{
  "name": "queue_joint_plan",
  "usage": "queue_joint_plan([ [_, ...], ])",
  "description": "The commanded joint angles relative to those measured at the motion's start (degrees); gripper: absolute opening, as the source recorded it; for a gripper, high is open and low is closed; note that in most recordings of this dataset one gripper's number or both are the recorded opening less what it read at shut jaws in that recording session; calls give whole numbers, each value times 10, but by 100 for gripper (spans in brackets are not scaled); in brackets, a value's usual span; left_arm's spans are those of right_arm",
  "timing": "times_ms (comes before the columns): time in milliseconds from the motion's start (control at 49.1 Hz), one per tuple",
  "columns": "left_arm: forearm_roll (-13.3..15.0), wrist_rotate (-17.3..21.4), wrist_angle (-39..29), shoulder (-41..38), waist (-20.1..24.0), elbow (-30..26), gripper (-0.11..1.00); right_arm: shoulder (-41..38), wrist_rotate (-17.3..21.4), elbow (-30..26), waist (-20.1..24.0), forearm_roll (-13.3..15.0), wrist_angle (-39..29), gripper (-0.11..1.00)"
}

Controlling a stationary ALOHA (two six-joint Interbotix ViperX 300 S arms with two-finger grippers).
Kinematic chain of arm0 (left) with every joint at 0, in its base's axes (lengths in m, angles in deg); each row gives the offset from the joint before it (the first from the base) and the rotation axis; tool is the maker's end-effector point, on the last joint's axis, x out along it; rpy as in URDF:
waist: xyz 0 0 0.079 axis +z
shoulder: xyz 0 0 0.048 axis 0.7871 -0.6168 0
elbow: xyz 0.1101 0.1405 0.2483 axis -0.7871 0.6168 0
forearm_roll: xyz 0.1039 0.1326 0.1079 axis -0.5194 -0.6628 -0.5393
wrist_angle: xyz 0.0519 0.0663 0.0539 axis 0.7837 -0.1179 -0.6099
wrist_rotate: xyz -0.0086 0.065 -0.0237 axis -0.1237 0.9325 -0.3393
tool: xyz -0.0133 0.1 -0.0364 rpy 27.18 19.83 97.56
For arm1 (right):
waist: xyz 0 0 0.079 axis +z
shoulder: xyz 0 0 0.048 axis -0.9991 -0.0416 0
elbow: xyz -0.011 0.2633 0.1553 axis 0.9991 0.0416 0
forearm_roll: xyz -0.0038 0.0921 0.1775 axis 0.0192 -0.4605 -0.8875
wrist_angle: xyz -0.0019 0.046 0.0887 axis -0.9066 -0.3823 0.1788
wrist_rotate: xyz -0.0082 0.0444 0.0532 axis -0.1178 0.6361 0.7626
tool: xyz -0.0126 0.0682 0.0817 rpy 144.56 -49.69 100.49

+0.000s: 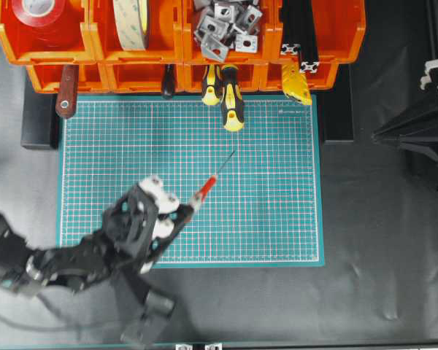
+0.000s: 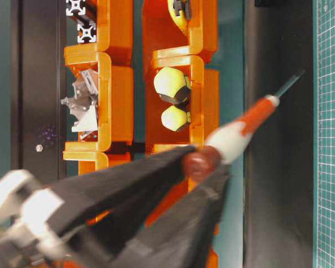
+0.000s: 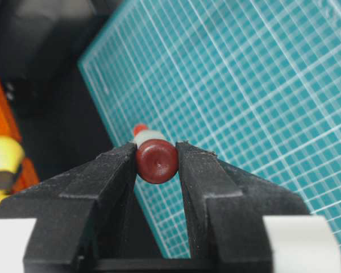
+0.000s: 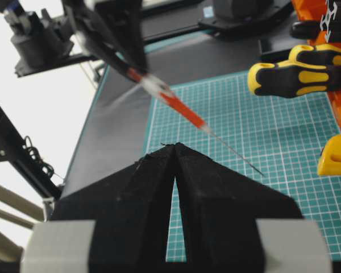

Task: Pick red screwdriver from container rack with left arm.
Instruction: 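Lower the red screwdriver onto the mat center and release it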

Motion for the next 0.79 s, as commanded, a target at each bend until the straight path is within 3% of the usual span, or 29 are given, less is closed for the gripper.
queue_joint_plan([
  [0, -3, -2, 18, 6, 18, 7, 25, -4, 0, -14, -1, -2, 1, 0],
  [244, -3, 5, 41, 5, 51, 20, 25, -4, 0, -13, -1, -2, 0, 0],
  [774, -3, -2, 62, -5, 68, 44, 25, -4, 0, -14, -2, -2, 0, 0],
])
